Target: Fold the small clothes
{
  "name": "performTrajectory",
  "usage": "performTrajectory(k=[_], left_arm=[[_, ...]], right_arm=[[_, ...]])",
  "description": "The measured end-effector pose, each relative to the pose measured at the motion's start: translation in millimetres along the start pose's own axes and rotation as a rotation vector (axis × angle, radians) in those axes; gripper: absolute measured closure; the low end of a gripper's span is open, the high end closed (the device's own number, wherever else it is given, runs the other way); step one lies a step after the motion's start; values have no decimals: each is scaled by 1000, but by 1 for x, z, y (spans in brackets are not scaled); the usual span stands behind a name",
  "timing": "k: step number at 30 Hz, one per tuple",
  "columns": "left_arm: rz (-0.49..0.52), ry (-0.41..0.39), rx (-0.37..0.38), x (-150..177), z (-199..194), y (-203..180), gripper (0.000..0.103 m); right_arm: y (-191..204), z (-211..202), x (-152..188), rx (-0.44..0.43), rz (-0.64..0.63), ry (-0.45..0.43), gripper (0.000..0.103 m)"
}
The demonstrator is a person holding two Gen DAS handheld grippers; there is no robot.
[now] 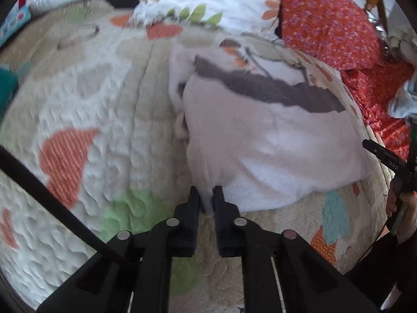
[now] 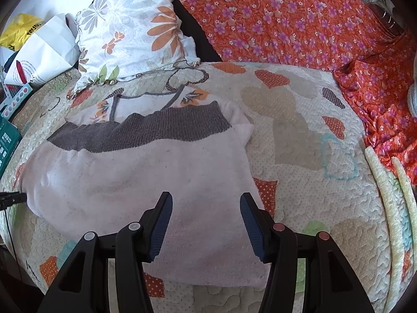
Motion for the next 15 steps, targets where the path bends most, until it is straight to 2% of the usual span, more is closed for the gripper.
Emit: performTrajectory(k=[4,7,10,11,13,15], left_arm=[[-23,-94,7,-15,-39,10,98],[-93,-114,-10,-14,-47,25,98],[-139,-100,-147,-9,-45,47,96],[-177,-101,-175,-10,-45,55,93],[-236,-122,-215,-12,-51,68,73],[-273,-165,-276,-16,-62,80,62]], right_arm=[[0,-4,-1,15,-21,-19,45],[-1,-4,-2,18,-19,-23,45],[3,-7,-1,0,-18,-30,45],[6,-9,-1,-8,-25,-38,45],[23,-19,0,-49,-60,-59,45],[47,-31,1,-97,-106,-69,45]])
Point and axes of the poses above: each gripper's, at about its wrist camera, not at the fingertips, and z roughly the way its jaws point, y to its left, x to its underside, the point moved 10 cm from there along z, roughly the way its jaws point, and after that the axes turned 10 degrees about x, right-handed, at the moved point
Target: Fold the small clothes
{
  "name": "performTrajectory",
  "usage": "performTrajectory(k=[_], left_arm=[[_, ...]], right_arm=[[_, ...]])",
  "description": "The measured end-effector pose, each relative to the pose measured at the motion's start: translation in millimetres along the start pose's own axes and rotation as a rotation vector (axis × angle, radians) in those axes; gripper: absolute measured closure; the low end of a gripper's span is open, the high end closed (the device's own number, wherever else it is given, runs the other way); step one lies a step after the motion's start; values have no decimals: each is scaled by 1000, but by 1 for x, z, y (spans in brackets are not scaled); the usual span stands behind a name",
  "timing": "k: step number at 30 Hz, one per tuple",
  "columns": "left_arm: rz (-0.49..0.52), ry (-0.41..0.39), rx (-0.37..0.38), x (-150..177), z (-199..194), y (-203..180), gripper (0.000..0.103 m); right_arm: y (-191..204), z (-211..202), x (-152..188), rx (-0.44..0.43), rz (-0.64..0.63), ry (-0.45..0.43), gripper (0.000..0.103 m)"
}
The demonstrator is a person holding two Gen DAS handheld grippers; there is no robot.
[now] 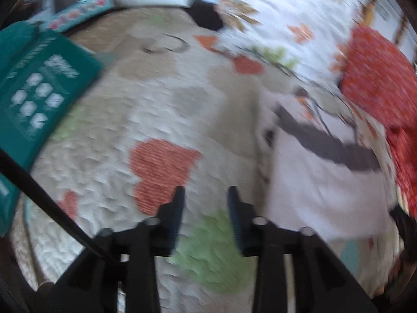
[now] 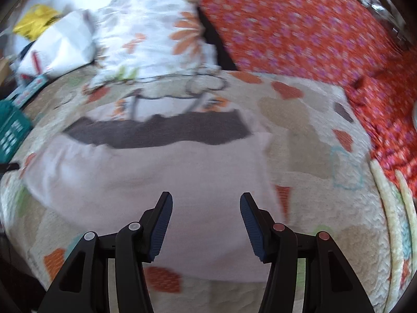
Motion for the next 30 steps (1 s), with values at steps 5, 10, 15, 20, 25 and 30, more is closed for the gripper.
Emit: performTrajectory(k=[5,10,15,20,25,30], left_arm=[[-81,-101,-65,-17,-18,24,47],[-174,-156,-139,-19,-34,55,42],[-256,-175,-103,-18,-42,73,42],[-266,-191,-93,-18,-46,74,41],[-267,-190,-79,-18,-42,65,41],[-209,-175,-60,-18,-32,33,41]], right_arm=[[105,-22,-6,-113,-193,-54,45],[232,-14,6,-237,-360,-31,45],[322,18,19,-98,-598,-53,50],[354,44,-2,43,-640,-73,69],[344,50,-14,20,-570,-14,92],[275,22,-56,-114,-264,14,93]])
Point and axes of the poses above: each gripper's, at about its wrist camera, not at the fingertips, and z roughly the way its jaws point, y to its left, x to its underside, the point moved 10 cm from there along z, roughly the way its jaws point, and after that the axes turned 10 degrees about x, right-handed, at the moved point
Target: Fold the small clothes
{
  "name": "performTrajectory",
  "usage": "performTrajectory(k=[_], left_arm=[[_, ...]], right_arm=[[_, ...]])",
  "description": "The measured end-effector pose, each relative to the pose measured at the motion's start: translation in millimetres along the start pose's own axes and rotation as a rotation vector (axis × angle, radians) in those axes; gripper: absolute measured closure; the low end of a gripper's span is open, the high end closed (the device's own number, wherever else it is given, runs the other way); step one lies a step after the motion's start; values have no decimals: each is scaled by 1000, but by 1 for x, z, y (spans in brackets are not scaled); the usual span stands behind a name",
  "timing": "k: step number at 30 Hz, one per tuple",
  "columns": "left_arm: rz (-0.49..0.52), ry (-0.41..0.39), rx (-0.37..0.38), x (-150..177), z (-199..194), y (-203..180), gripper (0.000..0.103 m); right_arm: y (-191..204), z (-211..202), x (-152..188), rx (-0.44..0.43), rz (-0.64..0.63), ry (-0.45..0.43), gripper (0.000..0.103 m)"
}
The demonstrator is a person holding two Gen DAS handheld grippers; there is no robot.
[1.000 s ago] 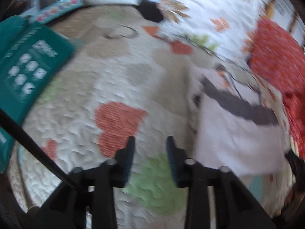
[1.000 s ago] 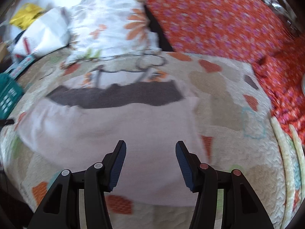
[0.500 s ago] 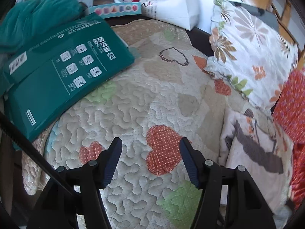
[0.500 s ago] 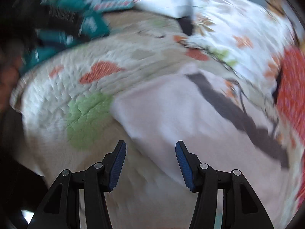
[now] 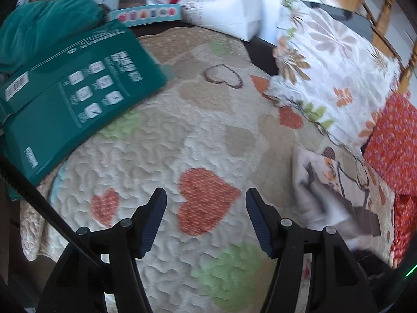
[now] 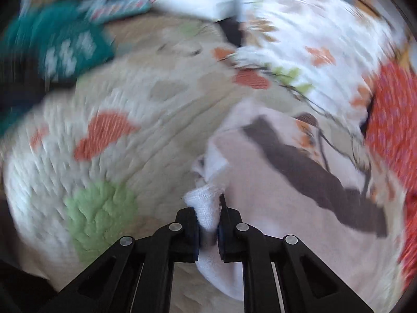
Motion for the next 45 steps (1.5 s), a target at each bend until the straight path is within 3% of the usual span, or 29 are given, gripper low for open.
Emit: performTrajectory(k=[5,9,12,16,22,25,28,31,32,35,36,38,41,44,45], left_arm=[[86,50,64,22,22,-54,40],[174,119,153,53,48,-118,40],[233,194,248,83,69,-171,40],[305,245,300,118,87,-219,40],[314,327,432,158,102,-274,40],[324,318,428,164,103,-282,39],[362,366,378,175,112,-283,39],[381,403,362,187,116,-283,39],[389,402,361,187,116,-284,39],[433,386,341,187,115,-286,39],[448,380,336,187,114,-286,38],[468,374,325,187,113,-284,36],[472,392,359,186,108,-285,35],[466,330,423,172,89,-291,36],[466,294,440,165,82,-293,36]], right_arm=[[-126,-35,9,-55,321,-12,93],[-242,-59,71,2,549,5,93],[-287,-51,131,62,619,102,93],[-303,-36,180,42,693,185,93],[-298,-35,176,49,601,187,92],[-304,-40,178,53,591,195,85],[-326,-72,171,100,625,89,82],[-336,-85,147,158,569,8,80],[-335,-80,137,141,551,2,80],[-324,-50,119,-24,583,37,81],[-316,-33,117,-118,615,68,83],[-312,-8,127,-171,659,134,86],[-331,16,153,-106,709,204,103],[-355,5,147,-35,724,148,103],[-366,-3,141,24,711,97,93]])
Point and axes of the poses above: each gripper's, at about its wrist camera, not at the fingertips, and z roughly the way its jaws point, y to its left, x to its underside, the point moved 10 cm from there along z, roughly the way its jaws point, and after that the axes turned 10 degrees about x, right-handed, at the moved point
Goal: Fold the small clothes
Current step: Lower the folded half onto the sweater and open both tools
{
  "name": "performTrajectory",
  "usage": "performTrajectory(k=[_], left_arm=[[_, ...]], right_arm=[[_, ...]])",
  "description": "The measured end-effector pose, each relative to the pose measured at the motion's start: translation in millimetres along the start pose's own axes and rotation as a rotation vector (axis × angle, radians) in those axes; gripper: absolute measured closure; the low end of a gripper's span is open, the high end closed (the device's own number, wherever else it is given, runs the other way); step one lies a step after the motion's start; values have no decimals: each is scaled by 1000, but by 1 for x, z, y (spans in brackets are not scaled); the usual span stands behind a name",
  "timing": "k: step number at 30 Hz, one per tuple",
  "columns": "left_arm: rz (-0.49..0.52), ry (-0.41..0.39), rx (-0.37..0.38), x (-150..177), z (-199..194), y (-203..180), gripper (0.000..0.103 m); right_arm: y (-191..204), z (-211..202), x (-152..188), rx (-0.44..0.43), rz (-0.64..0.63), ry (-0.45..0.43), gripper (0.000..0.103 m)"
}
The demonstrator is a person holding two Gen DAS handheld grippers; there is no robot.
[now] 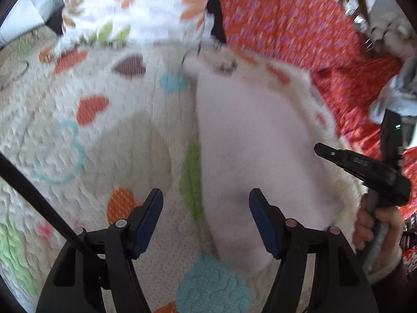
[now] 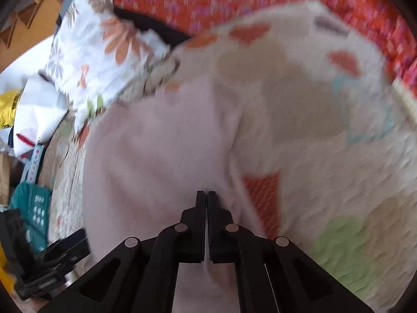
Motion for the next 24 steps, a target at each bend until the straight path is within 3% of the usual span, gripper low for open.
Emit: performTrajectory(k=[2,4,7,9,10,11,13,14,17,18,20,22,24], left_arm=[[30,-75,-5,-12,-13,-4,35],[58,-106,-23,-18,-13,-9,33],[79,-29,-31,-9,14,-19,32],[95,26,-73,-2,32,-18,32],[96,57,-87,1,42,-17,30],[90,73,-88,4,48,-17,28],[56,101,-83,10,57,-13,17],[37,105,-81,11,61,-11,14],[-14,117,-80,17,68,-4,6],[-45,119,-66,18,69,-2,6],[-91,117,-43,20,67,0,6],[-120,86,-12,14,58,-3,23],[-126,26,8,4,38,-5,31]], right_arm=[[1,-8,-16,-12,19,-64,94],[12,-9,-27,-100,47,-82,94],[43,8,-28,-218,11,-46,94],[57,28,-18,-272,-9,28,92],[58,42,-11,-277,-12,78,92],[54,50,-9,-267,1,97,99],[46,50,-14,-288,52,97,100],[40,46,-17,-256,52,81,98],[26,32,-31,-138,14,5,82],[22,29,-33,-134,19,-1,71],[17,23,-34,-177,49,9,65],[16,20,-31,-211,74,33,64],[10,17,-28,-224,79,50,52]])
Point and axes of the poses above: each gripper's, at about its wrist camera, not at the fingertips, and z roughly the way its jaws point, y to its left, x to its underside, the point moved 10 cm from there along z, roughly the way its jaws point, and after that the axes turned 10 degrees about x, right-handed, at the moved point
